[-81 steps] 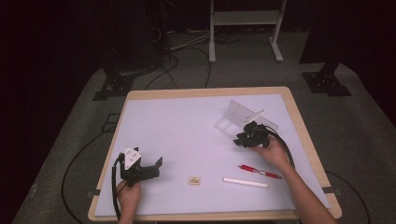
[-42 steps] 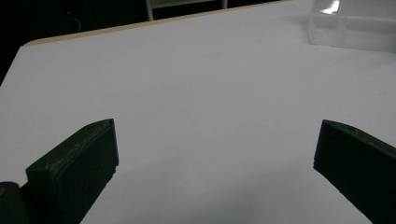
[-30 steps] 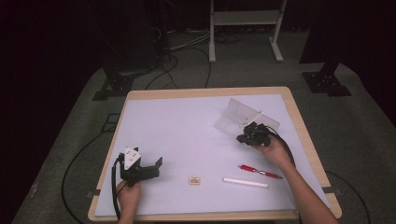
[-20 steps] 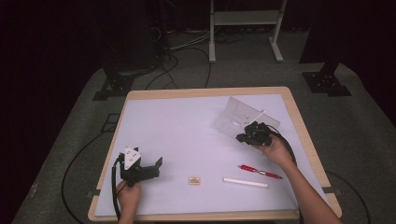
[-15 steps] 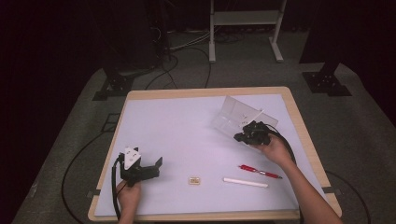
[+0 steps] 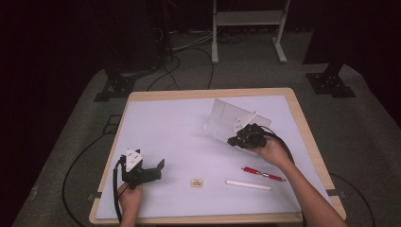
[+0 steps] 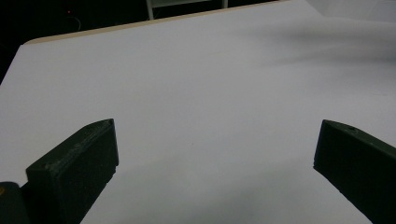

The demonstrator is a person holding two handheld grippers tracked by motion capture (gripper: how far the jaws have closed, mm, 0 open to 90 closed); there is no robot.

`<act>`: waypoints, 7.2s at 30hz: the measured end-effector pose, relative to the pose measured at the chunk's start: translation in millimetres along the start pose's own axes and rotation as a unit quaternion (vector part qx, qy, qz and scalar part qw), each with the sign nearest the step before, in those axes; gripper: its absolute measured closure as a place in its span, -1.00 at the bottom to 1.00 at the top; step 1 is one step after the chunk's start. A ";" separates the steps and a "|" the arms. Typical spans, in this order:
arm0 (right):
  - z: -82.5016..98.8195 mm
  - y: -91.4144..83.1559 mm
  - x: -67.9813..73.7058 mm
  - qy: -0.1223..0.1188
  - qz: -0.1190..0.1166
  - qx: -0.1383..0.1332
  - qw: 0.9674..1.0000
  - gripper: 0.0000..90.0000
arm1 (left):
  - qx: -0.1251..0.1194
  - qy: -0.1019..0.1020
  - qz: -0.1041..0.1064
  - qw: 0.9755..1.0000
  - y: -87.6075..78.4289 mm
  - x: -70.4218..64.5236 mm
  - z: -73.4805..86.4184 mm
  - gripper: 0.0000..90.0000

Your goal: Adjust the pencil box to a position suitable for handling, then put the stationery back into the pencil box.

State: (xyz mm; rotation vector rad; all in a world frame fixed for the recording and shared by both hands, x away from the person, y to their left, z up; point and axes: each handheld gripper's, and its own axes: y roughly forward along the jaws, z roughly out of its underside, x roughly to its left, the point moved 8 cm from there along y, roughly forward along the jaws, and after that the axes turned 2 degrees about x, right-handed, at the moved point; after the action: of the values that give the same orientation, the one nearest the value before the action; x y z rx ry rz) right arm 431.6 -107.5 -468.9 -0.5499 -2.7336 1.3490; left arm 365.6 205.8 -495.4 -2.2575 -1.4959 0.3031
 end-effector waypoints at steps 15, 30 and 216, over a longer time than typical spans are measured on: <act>-18.2 25.3 26.4 -0.034 -0.049 0.003 0.998 0.91 | 0.000 -0.001 0.001 1.000 -0.1 0.2 0.0 -1.00; -24.4 52.6 46.1 -0.064 -0.085 0.022 0.994 0.91 | -0.002 -0.004 0.003 1.000 -0.5 0.2 -0.1 -1.00; 140.6 -44.7 55.8 0.085 -0.021 -0.014 0.996 0.71 | 0.002 -0.003 -0.001 1.000 1.4 -0.4 0.0 -1.00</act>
State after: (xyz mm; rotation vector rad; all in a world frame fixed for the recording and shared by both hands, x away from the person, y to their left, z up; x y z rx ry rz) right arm 339.1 -220.8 -527.7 -0.5784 -2.6155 1.1972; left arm 366.6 204.9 -496.1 -2.2552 -1.4990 0.3128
